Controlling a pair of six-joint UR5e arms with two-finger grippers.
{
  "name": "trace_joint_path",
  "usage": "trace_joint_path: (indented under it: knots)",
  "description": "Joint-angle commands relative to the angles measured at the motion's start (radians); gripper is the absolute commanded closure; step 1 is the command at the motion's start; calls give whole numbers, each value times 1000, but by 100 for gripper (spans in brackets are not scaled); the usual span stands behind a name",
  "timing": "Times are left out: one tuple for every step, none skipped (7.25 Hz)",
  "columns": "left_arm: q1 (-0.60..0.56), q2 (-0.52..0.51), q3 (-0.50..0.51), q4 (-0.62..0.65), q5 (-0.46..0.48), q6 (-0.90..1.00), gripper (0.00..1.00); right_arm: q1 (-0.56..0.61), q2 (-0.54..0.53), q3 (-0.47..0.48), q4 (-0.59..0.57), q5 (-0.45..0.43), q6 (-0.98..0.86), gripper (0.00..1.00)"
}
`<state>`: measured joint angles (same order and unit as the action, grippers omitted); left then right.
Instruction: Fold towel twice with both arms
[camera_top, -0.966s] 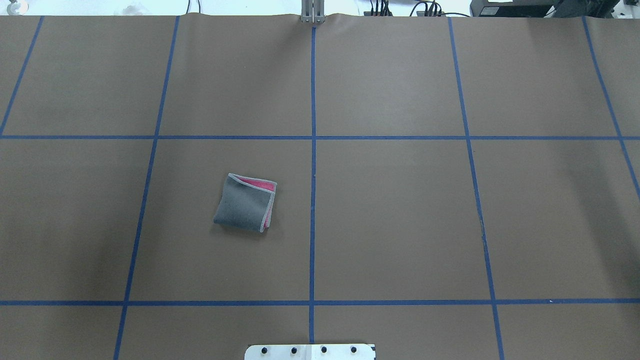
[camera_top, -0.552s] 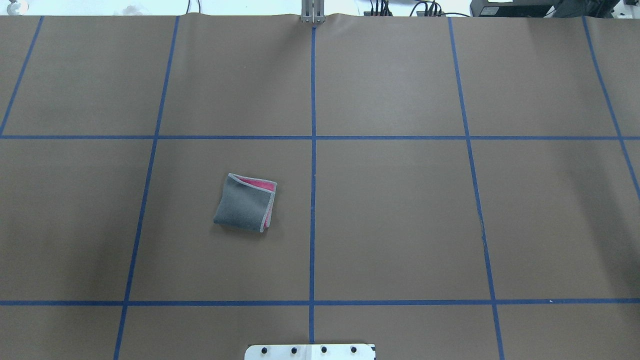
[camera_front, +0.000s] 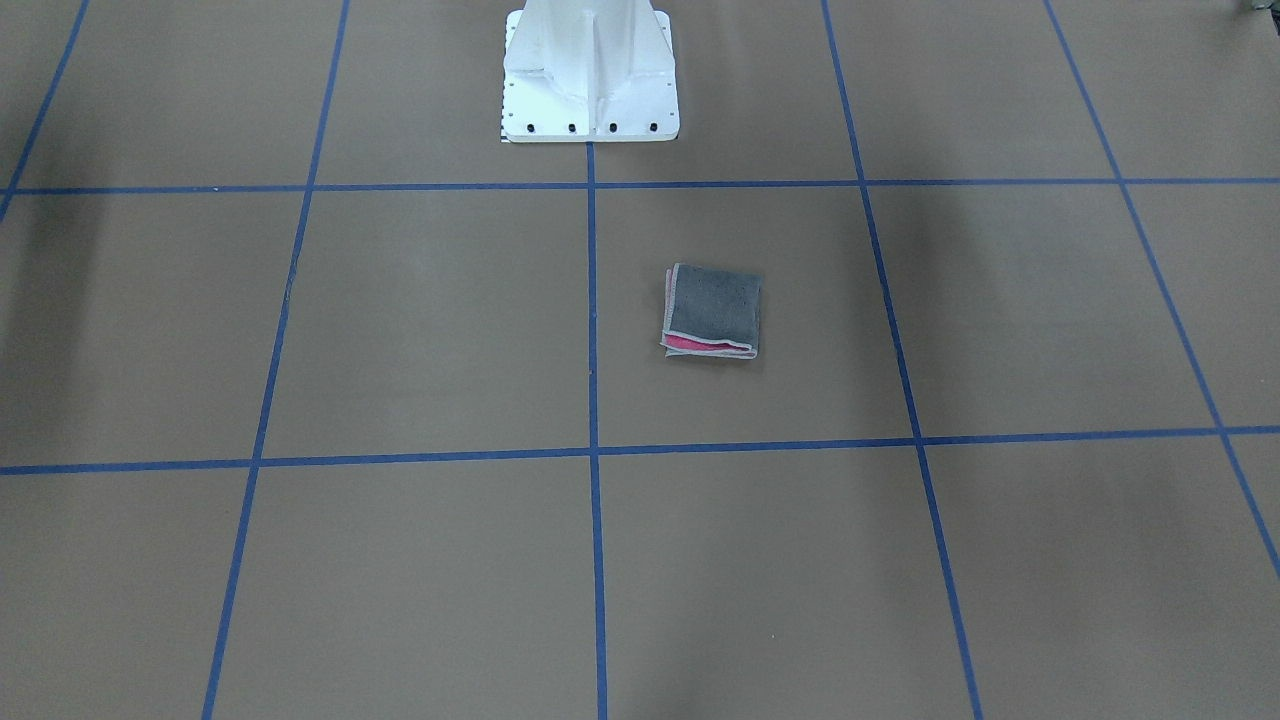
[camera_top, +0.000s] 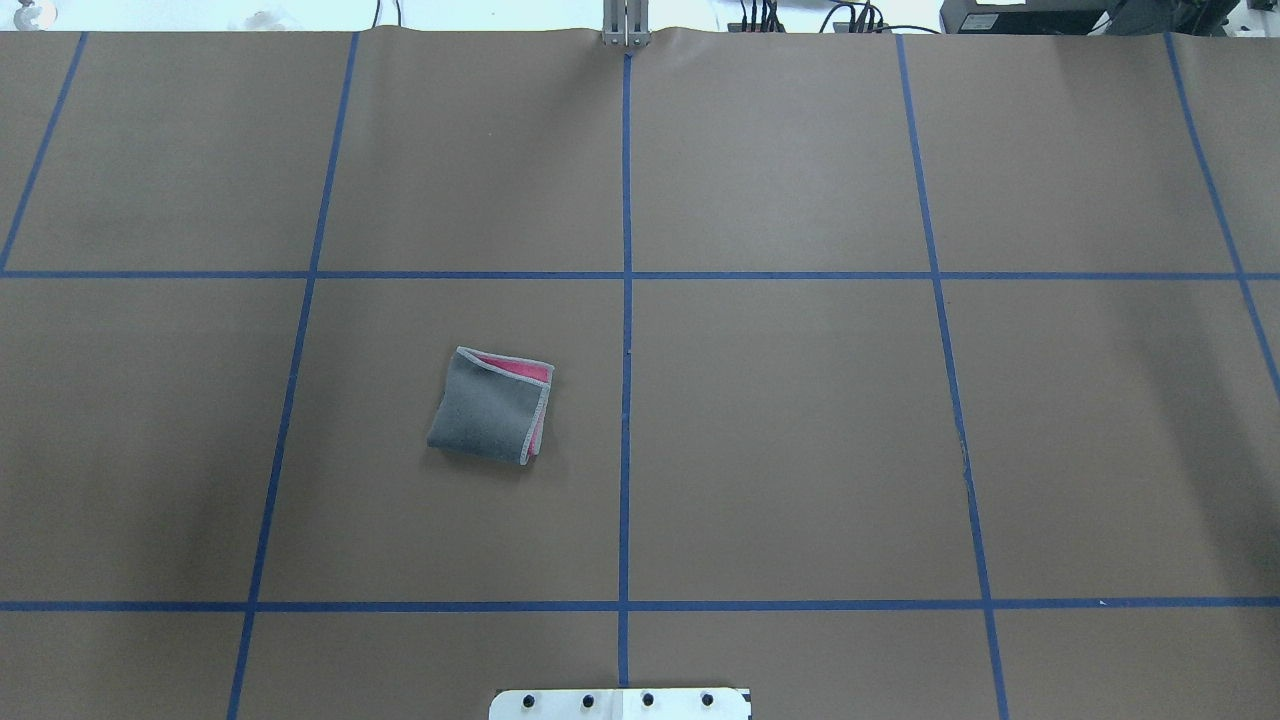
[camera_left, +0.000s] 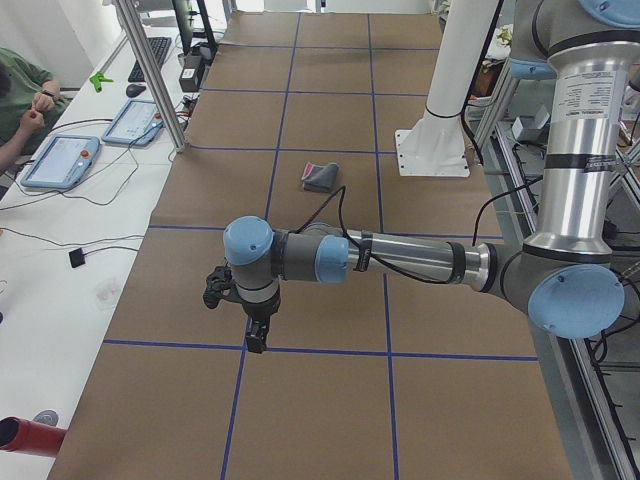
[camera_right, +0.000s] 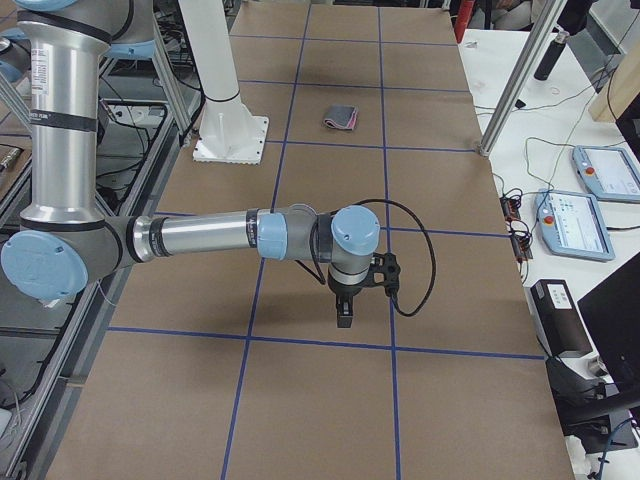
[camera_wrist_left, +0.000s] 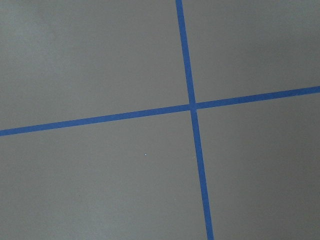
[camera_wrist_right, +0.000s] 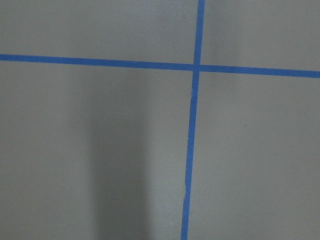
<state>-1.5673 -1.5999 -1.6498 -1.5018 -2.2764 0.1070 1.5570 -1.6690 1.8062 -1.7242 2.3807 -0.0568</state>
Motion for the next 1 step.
trace_joint_path:
  knots:
    - [1,0,7,0,0,0,0,0,0,1,0,0,0,0]
